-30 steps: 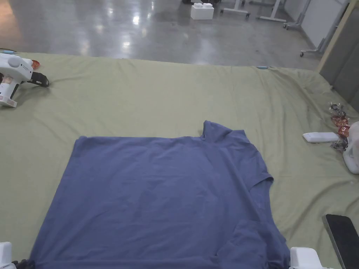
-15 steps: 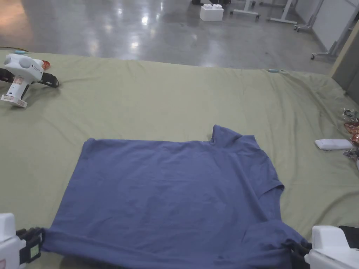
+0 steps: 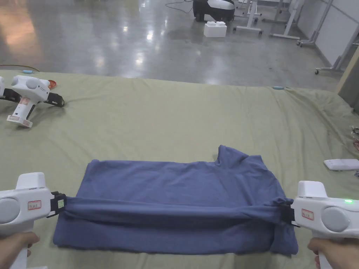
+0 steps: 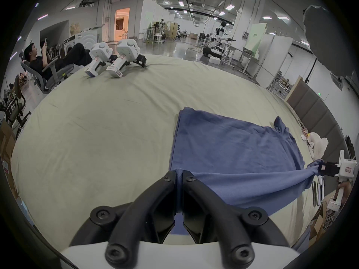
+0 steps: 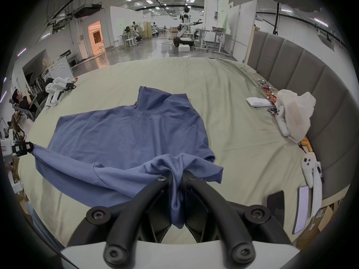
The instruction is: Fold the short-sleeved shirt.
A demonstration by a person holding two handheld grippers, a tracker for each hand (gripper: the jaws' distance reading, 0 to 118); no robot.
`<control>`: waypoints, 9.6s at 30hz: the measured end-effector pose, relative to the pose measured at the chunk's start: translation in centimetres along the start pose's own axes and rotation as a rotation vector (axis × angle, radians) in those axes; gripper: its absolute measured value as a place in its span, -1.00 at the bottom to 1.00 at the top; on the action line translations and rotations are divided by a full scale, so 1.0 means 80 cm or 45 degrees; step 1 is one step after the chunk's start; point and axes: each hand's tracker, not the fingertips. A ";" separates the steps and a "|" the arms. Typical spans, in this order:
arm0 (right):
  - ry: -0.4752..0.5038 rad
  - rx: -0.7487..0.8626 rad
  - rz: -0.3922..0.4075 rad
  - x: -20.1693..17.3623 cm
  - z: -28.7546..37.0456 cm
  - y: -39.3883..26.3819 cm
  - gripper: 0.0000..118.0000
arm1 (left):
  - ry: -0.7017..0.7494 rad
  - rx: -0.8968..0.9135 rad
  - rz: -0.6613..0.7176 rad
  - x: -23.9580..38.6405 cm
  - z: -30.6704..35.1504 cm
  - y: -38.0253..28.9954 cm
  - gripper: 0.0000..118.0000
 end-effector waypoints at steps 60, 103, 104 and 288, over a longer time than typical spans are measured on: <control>-0.144 0.905 0.042 -0.126 0.122 -0.096 -1.00 | 0.066 -0.100 0.028 -0.002 -0.001 -0.067 0.29; -0.014 0.016 -0.041 0.003 0.004 -0.097 -0.88 | -0.001 0.001 -0.094 0.018 0.066 -0.079 -0.96; -0.020 0.030 -0.027 0.004 0.015 -0.094 -0.88 | -0.013 0.014 -0.093 0.018 0.071 -0.076 -0.96; -0.052 -0.113 0.213 0.021 0.135 -0.207 -1.00 | -0.107 0.013 -0.115 -0.073 0.127 -0.210 -0.98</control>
